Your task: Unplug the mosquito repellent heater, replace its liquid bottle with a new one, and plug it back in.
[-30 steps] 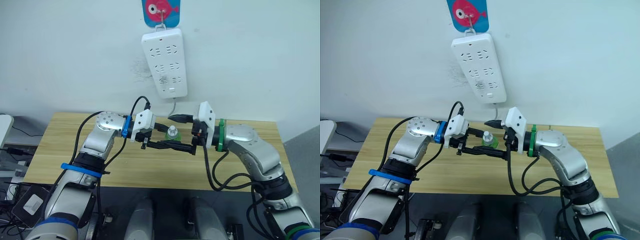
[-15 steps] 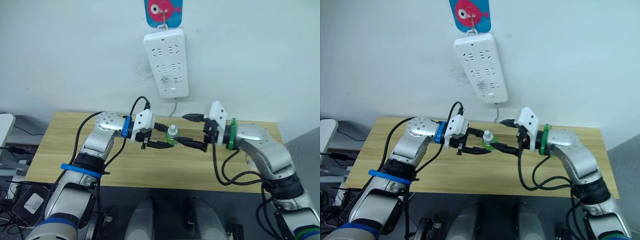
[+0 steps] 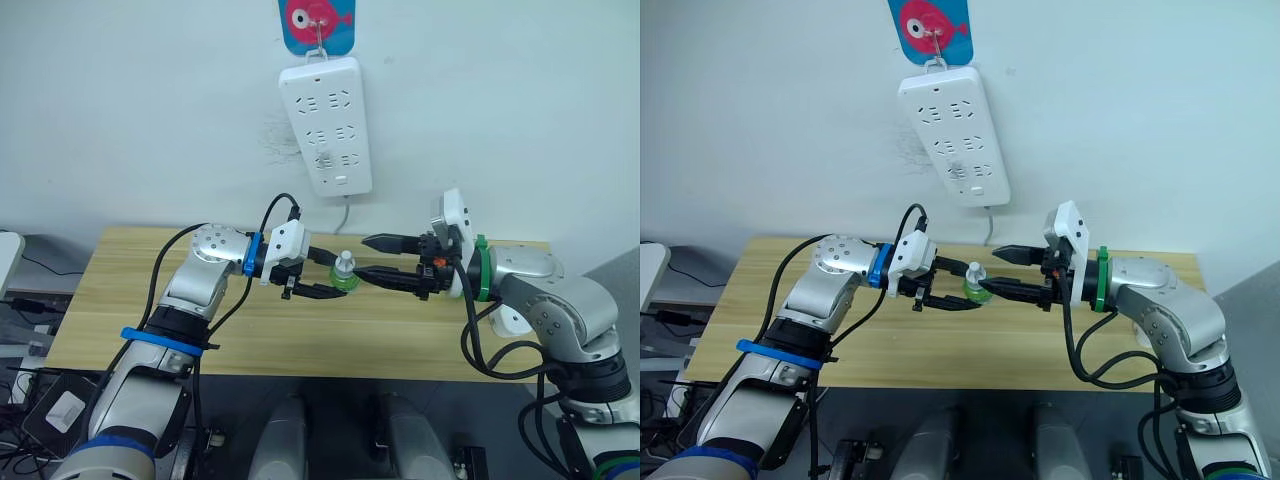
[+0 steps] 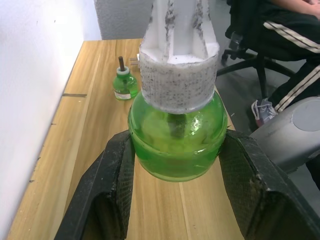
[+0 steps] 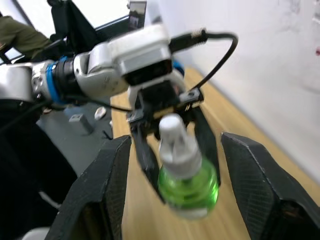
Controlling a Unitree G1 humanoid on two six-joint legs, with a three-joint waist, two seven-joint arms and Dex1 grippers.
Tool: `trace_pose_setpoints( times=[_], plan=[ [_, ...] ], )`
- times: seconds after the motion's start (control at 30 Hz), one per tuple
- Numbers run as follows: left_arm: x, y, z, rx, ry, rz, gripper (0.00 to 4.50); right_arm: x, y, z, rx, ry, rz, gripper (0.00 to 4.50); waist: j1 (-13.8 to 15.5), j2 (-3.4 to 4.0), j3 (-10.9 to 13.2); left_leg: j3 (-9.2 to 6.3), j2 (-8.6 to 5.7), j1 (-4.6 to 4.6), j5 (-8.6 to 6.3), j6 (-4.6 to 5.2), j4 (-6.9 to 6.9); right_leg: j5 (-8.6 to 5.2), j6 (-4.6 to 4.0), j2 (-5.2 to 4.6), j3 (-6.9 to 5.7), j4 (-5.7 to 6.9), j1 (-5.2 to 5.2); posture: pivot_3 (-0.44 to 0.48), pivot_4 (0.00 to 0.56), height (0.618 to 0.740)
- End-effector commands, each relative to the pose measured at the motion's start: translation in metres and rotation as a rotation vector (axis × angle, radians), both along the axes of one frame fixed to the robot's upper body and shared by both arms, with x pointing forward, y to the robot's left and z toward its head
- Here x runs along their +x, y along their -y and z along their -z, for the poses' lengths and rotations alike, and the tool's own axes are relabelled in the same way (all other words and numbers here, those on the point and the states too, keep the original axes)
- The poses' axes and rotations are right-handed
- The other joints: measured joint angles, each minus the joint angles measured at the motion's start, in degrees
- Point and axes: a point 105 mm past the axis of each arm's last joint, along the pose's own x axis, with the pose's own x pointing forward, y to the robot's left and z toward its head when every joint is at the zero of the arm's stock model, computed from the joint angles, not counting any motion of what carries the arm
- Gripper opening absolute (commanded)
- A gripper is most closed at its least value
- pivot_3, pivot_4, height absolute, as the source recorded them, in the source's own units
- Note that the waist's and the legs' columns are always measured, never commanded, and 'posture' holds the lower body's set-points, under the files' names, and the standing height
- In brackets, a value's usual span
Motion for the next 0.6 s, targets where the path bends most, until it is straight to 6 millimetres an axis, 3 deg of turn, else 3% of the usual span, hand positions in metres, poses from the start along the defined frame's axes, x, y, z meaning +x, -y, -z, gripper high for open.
trace_pose_setpoints(
  times=[0.03,0.3,0.4,0.5,0.6],
  plan=[
    [-0.003,0.003,-0.008,-0.022,0.035,0.019,2.16,-0.002,-0.008,-0.007,0.014,0.041,-0.016,2.93,0.02,0.00,0.00,0.00,0.00,0.00,0.00,0.00,0.00,0.00,0.00,0.00,0.00,0.00,0.00,0.052,0.247,0.740],
    [-0.003,0.005,-0.010,-0.030,0.037,0.019,2.16,-0.001,-0.019,-0.001,0.028,0.052,-0.039,2.93,0.03,0.00,0.00,0.00,0.00,0.01,0.00,0.00,0.00,0.00,0.00,0.00,-0.01,0.00,0.00,0.058,0.251,0.740],
    [-0.005,0.005,-0.010,-0.031,0.035,0.019,2.16,-0.004,-0.021,0.002,0.028,0.049,-0.055,2.13,0.03,0.00,0.00,0.00,0.00,0.01,0.00,0.00,0.00,0.00,0.00,0.00,0.00,0.00,0.00,0.058,0.251,0.740],
    [-0.006,0.004,-0.009,-0.028,0.032,0.019,2.16,-0.005,-0.022,0.003,0.022,0.064,-0.061,0.96,0.04,0.00,0.00,0.00,0.00,0.01,0.00,0.00,0.00,0.00,0.00,0.00,0.00,0.00,0.00,0.066,0.257,0.740],
    [-0.007,0.004,-0.009,-0.028,0.030,0.018,2.16,-0.005,-0.022,0.002,0.021,0.087,-0.068,0.24,0.04,0.00,0.00,-0.03,0.01,0.01,0.00,0.00,-0.01,0.00,0.00,0.00,-0.01,0.00,0.00,0.066,0.257,0.740]
  ],
)
